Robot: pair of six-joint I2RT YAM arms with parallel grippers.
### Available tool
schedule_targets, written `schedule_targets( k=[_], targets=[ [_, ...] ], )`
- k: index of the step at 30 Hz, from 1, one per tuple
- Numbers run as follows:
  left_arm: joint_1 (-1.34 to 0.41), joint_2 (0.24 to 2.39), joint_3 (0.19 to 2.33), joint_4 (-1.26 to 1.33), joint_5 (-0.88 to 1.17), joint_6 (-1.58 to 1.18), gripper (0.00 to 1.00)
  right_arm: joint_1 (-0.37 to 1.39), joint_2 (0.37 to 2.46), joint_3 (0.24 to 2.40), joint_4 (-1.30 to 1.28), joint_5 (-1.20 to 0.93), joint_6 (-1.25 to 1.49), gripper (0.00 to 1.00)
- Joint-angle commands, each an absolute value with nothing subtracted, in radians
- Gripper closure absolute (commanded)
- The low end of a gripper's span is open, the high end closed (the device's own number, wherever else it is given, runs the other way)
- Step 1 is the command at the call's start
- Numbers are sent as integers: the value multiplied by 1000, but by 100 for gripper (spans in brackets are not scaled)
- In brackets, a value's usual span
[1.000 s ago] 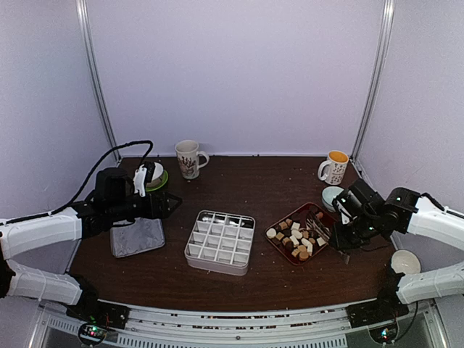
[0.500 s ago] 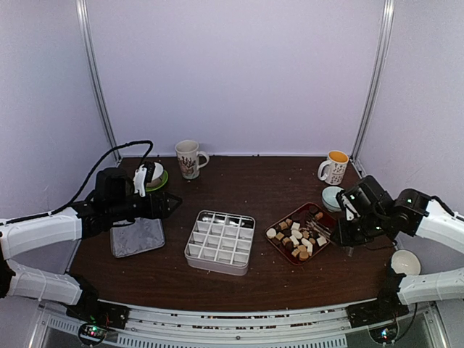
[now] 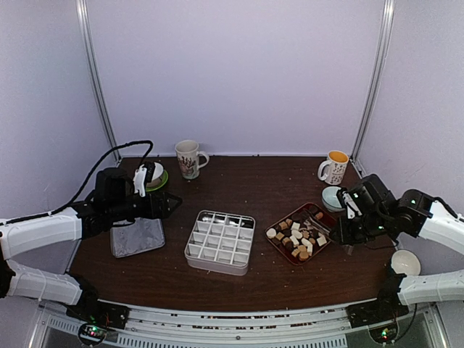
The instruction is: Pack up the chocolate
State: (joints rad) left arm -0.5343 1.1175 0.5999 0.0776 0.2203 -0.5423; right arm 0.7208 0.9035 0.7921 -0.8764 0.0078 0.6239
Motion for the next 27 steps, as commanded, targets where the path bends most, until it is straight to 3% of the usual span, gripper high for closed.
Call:
schedule_targets(
  k=[1,27],
  targets=[
    [-540,1113,597,112,221,-538,6,713,887,816,-844,-5,608,82],
    [-546,1134,601,118,250,-552,6,714,808,738,-698,-220,613,82]
  ],
)
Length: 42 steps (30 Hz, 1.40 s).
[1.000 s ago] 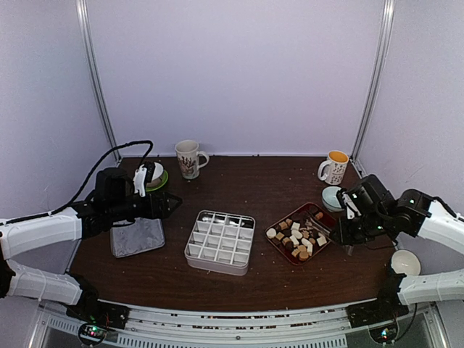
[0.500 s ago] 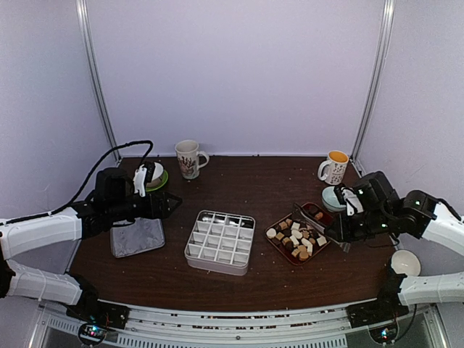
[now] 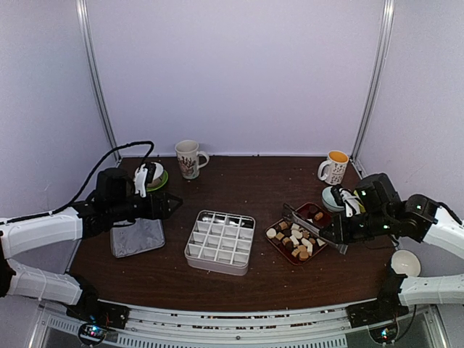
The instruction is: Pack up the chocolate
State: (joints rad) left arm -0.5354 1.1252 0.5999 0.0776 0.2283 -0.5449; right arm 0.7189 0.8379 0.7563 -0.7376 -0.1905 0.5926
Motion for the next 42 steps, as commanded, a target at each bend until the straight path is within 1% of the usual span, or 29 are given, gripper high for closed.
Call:
schedule_targets(
  k=[1,6,10,12,14,16,20,25,32,42],
  targets=[
    [-548,1135,601,118,251,-553,6,714,800,732,-689,-231,624,82],
    [-554,1139,601,118,263,-556,6,714,781,712,-655,-283,655,82],
    [-563,1145,602,116,270,-557,6,714,775,713,-668,-268,655,82],
    [-564,1151,605,106,270,-556,6,713,771,720,-701,-219,655,82],
    [-565,1158,612,89,269,-554,6,713,782,745,-782,-122,655,79],
    [-568,1165,618,80,269,-550,6,713,805,767,-860,-33,651,79],
    [-575,1173,623,77,267,-547,7,713,840,790,-924,39,648,77],
    [-579,1167,622,69,257,-546,7,713,862,791,-939,60,652,72],
    [-584,1166,622,68,252,-545,7,713,872,788,-937,103,662,71],
    [-586,1174,624,67,247,-543,7,713,935,778,-887,90,663,69]
  ],
)
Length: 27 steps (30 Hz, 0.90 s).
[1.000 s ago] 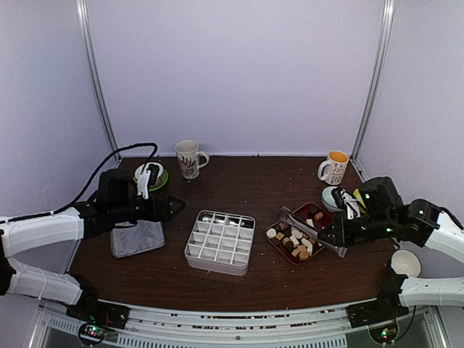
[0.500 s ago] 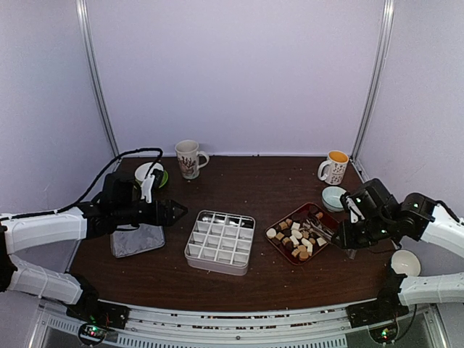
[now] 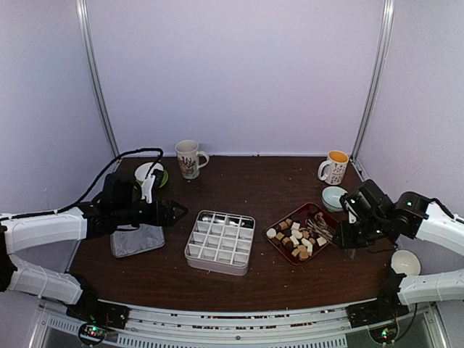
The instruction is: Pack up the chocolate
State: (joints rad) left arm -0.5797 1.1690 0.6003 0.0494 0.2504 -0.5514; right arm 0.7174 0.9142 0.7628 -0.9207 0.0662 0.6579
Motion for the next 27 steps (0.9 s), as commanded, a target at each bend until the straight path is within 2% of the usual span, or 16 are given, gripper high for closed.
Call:
schedule_targets(
  k=[1,4,12,17,27],
  targets=[
    [-587,1173,624,65,247,-542,7,713,943,776,-884,89,663,69],
    [-588,1172,624,64,244,-540,7,712,964,773,-875,86,666,69],
    [-588,1208,659,1,220,-538,7,712,936,787,-861,77,648,81],
    [-598,1311,781,-183,209,-493,11,713,857,775,-795,29,623,82],
    [-737,1376,841,-309,93,-550,16,713,784,749,-721,-79,585,84]
  ],
)
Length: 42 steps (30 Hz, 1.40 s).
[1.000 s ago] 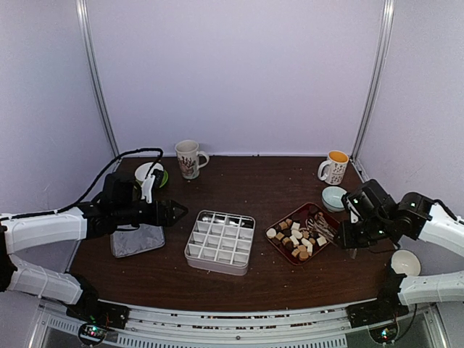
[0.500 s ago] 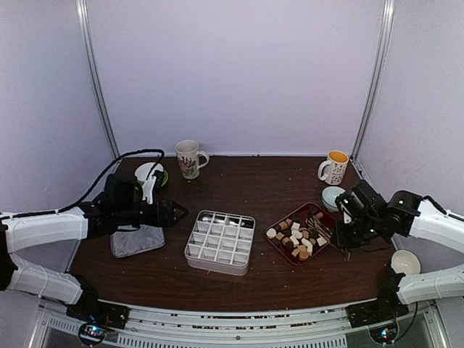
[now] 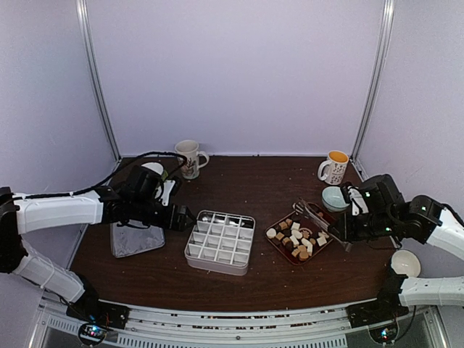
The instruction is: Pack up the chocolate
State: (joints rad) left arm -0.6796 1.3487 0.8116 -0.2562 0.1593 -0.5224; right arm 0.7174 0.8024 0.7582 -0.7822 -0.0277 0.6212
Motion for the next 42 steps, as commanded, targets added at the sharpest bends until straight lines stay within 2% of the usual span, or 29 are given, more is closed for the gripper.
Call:
schedule_targets(
  k=[1,6,11,16,30,33,38,42],
  targets=[
    [-749,1388,851,-319,73,-560,18,713,785,754,-722,-84,579,85],
    [-779,1454,879,-353,23,-598,29,713,773,754,-717,-97,560,85],
    [-782,1521,912,-385,21,-615,45,713,762,745,-713,-102,559,85],
    [-782,1581,941,-423,-3,-616,48,713,751,736,-706,-103,560,85],
    [-792,1672,964,-433,-23,-608,70,713,761,735,-688,-112,549,85],
    [-800,1678,974,-447,-46,-603,76,713,768,735,-683,-117,547,85],
    [-816,1662,1009,-511,-134,-598,97,714,774,738,-681,-121,544,85],
    [-834,1618,1020,-522,-179,-577,100,713,774,737,-677,-123,543,85]
  ],
)
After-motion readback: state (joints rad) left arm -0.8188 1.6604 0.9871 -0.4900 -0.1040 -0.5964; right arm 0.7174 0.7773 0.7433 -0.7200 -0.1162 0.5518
